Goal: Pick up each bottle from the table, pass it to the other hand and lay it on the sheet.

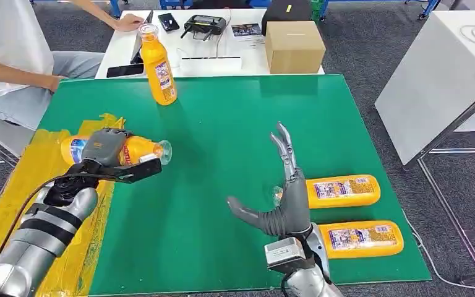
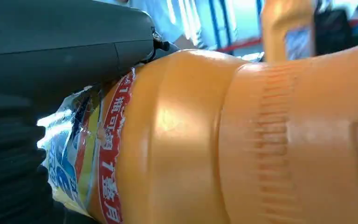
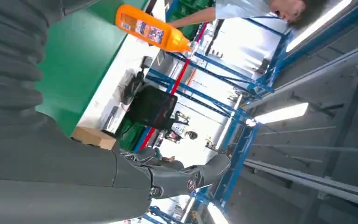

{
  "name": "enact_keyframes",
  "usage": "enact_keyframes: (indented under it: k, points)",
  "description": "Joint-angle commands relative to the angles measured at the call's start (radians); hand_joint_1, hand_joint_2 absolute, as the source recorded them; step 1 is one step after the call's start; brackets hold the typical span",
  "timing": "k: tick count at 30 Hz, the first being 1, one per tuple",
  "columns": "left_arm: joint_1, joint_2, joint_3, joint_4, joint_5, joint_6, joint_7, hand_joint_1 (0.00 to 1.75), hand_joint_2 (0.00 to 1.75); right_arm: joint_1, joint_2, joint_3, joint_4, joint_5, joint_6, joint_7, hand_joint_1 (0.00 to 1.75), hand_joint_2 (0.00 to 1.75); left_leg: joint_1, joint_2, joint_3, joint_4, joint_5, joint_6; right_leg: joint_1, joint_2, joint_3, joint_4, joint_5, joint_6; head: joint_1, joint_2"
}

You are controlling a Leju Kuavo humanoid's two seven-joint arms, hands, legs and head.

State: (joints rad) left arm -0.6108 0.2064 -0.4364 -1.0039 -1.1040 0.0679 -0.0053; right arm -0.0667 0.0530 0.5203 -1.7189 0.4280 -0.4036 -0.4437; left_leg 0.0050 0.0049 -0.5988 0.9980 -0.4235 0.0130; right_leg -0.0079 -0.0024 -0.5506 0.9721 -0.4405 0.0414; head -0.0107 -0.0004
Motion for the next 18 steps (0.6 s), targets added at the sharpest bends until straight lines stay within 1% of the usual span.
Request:
enact_keyframes:
  k: [1, 2, 3, 5, 6, 7, 9, 11, 12, 13, 15, 17, 18]
  points:
    - [-0.18, -0.038, -0.068, 0.438, -0.018, 0.03, 0.012, 1.75, 1.75, -0.065, -0.009, 0.015, 0.041, -0.01, 0.005, 0.008, 0.0, 1.75, 0.001, -0.001, 0.003, 0.0, 0.0, 0.0, 0.001, -0.001, 0.004, -0.001, 0.0, -0.001, 0.0, 0.0]
    - [-0.18, -0.038, -0.068, 0.438, -0.018, 0.03, 0.012, 1.75, 1.75, -0.065, -0.009, 0.015, 0.041, -0.01, 0.005, 0.008, 0.0, 1.75, 0.002, -0.001, 0.005, 0.0, -0.001, -0.001, 0.002, 0.0, 0.006, -0.001, -0.001, -0.001, 0.0, 0.0]
    - [-0.18, -0.038, -0.068, 0.438, -0.018, 0.03, 0.012, 1.75, 1.75, -0.065, -0.009, 0.015, 0.041, -0.01, 0.005, 0.008, 0.0, 1.75, 0.001, 0.001, 0.002, 0.0, 0.0, 0.0, 0.001, -0.001, 0.002, 0.0, 0.0, -0.001, 0.0, 0.0]
    - [-0.183, -0.04, -0.07, 0.441, -0.021, 0.027, 0.019, 1.75, 1.75, -0.063, -0.012, 0.016, 0.041, -0.009, 0.007, 0.008, 0.0, 1.75, 0.001, 0.0, 0.002, 0.0, -0.001, 0.0, 0.001, -0.001, 0.003, 0.0, -0.001, -0.001, 0.0, 0.0]
    - [-0.187, -0.04, -0.068, 0.46, -0.027, 0.017, 0.036, 1.75, 1.75, -0.067, -0.013, 0.02, 0.043, -0.009, 0.01, 0.01, 0.0, 1.75, 0.001, 0.0, 0.001, 0.0, -0.001, 0.0, 0.001, -0.001, 0.002, 0.0, -0.001, 0.0, 0.0, 0.0]
    - [-0.191, -0.038, -0.065, 0.476, -0.028, 0.011, 0.042, 1.75, 1.75, -0.07, -0.013, 0.022, 0.046, -0.01, 0.012, 0.012, 0.0, 1.75, 0.002, -0.001, 0.003, 0.001, -0.002, 0.0, 0.002, -0.001, 0.005, -0.001, -0.002, -0.001, 0.0, 0.0]
    - [-0.205, -0.035, -0.053, 0.532, -0.032, 0.007, 0.049, 1.75, 1.75, -0.077, -0.012, 0.027, 0.055, -0.012, 0.012, 0.014, 0.0, 1.75, 0.001, 0.002, 0.002, 0.0, -0.001, 0.0, 0.001, 0.001, 0.002, 0.0, -0.001, -0.001, 0.0, 0.0]
    - [-0.209, -0.03, -0.048, 0.556, -0.032, -0.002, 0.047, 1.75, 1.75, -0.079, -0.011, 0.029, 0.061, -0.013, 0.011, 0.015, 0.0, 1.75, 0.001, 0.002, 0.003, 0.0, -0.001, 0.0, 0.001, 0.001, 0.004, -0.001, -0.001, -0.001, 0.0, 0.0]
    - [-0.209, -0.03, -0.044, 0.569, -0.032, -0.003, 0.05, 1.75, 1.75, -0.08, -0.011, 0.029, 0.066, -0.013, 0.011, 0.016, 0.0, 1.75, 0.001, 0.002, 0.001, 0.0, -0.001, 0.0, 0.001, 0.001, 0.002, 0.0, 0.0, -0.001, 0.0, 0.0]
    - [-0.207, -0.03, -0.043, 0.576, -0.033, -0.006, 0.052, 1.75, 1.75, -0.08, -0.011, 0.029, 0.069, -0.013, 0.01, 0.016, 0.0, 1.75, 0.001, 0.002, 0.003, 0.0, -0.001, -0.001, 0.001, 0.001, 0.004, -0.001, -0.001, -0.001, 0.0, 0.0]
    - [-0.207, -0.03, -0.043, 0.576, -0.033, -0.006, 0.052, 1.75, 1.75, -0.08, -0.011, 0.029, 0.069, -0.013, 0.01, 0.016, 0.0, 1.75, 0.001, 0.001, 0.001, 0.0, -0.001, 0.0, 0.001, 0.0, 0.002, 0.0, 0.0, -0.001, 0.0, 0.0]
    - [-0.207, -0.03, -0.043, 0.576, -0.033, -0.006, 0.052, 1.75, 1.75, -0.08, -0.011, 0.029, 0.069, -0.013, 0.01, 0.016, 0.0, 1.75, 0.002, 0.001, 0.005, 0.0, -0.002, -0.001, 0.002, 0.001, 0.006, -0.001, -0.001, -0.002, 0.0, 0.0]
    - [-0.207, -0.03, -0.043, 0.576, -0.033, -0.006, 0.052, 1.75, 1.75, -0.08, -0.011, 0.029, 0.069, -0.013, 0.01, 0.016, 0.0, 1.75, 0.001, 0.001, 0.001, 0.0, -0.001, 0.0, 0.001, 0.0, 0.002, 0.0, 0.0, -0.001, 0.0, 0.0]
